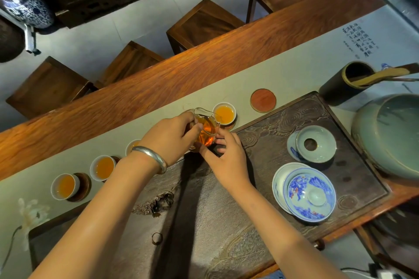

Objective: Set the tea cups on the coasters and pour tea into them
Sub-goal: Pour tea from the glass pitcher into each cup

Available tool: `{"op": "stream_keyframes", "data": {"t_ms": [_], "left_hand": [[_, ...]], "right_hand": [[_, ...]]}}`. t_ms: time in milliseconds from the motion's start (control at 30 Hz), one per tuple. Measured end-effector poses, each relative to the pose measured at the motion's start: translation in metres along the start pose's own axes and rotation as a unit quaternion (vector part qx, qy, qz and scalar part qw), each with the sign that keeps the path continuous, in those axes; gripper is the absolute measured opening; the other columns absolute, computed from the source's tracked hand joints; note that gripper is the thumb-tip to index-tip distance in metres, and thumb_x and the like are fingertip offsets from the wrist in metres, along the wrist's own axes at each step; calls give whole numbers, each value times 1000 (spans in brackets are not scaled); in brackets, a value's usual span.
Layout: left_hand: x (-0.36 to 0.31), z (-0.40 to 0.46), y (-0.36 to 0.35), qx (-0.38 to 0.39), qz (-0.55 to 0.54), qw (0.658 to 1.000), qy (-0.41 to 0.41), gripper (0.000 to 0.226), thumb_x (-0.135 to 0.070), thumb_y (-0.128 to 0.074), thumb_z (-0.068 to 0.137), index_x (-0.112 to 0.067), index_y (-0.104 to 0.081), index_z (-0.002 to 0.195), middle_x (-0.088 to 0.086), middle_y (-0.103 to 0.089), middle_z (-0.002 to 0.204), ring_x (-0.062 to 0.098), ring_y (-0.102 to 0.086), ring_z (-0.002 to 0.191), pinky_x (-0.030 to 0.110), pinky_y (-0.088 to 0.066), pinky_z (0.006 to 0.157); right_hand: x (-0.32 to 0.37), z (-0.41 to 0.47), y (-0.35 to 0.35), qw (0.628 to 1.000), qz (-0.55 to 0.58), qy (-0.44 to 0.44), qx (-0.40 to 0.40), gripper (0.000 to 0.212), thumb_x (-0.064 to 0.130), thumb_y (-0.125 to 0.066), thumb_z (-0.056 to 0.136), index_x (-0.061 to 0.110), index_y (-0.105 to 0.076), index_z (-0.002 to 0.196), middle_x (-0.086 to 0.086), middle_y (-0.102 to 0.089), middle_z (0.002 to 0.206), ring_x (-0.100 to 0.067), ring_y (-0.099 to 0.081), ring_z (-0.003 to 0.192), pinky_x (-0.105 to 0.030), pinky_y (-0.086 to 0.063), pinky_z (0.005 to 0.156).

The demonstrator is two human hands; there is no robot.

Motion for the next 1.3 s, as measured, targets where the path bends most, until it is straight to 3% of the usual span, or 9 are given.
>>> {"op": "stream_keyframes", "data": {"t_ms": [233,533,767,867,1000,1100,1300], "left_hand": [[-2,2,1,6,13,1000,-1,21,-43,-39,93,-26,-50,87,-4,-58,66,13,-55,59,32,-42,53],[-6,5,2,9,22,1000,-5,19,-42,-41,93,-27,-48,85,0,-60,68,17,-55,60,31,-40,52],[-9,7,4,8,22,1000,-13,20,-42,-40,93,-25,-50,88,2,-61,70,18,-55,60,32,-41,53],[-9,7,4,4,24,1000,-15,19,-41,-40,94,-25,-49,87,1,-60,69,17,-55,60,30,-39,52],[-7,6,3,14,16,1000,-16,17,-39,-40,94,-26,-49,87,-4,-57,66,15,-54,59,28,-37,49],[-4,2,1,17,-7,1000,-8,17,-37,-40,94,-26,-49,85,-7,-56,64,11,-53,58,27,-33,48],[4,-8,-2,13,-66,998,6,20,-36,-38,94,-24,-52,85,0,-65,73,17,-61,68,37,-47,63]], "right_hand": [[-2,2,0,1000,2,2,1,64,49,-74,75,26,-53,130,20,-47,114,3,-53,109,-13,-46,83],[-1,3,2,1000,2,-4,-9,61,51,-75,73,26,-55,125,11,-52,114,-2,-56,108,-30,-54,88],[2,4,4,1000,7,1,-12,59,58,-71,69,36,-52,119,11,-53,114,-3,-56,108,-32,-54,89],[2,4,3,1000,16,-9,-6,65,60,-71,68,31,-54,124,11,-53,117,-3,-57,110,-34,-53,92],[3,4,5,999,31,-12,-11,60,54,-75,69,33,-56,122,18,-51,115,-2,-57,109,-31,-54,91],[4,5,7,1000,21,-8,-16,65,46,-79,71,24,-56,127,13,-51,117,-1,-57,108,-24,-52,88],[10,5,11,1000,-11,8,-14,76,40,-81,72,18,-49,137,8,-49,123,-1,-54,111,-22,-50,90]]}}
Point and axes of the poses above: each hand's wrist, its own z-axis towards the middle knuckle, its own y-axis out of the back of the hand, x = y × z, the point moved 6 cm from there along z, towards the middle knuckle
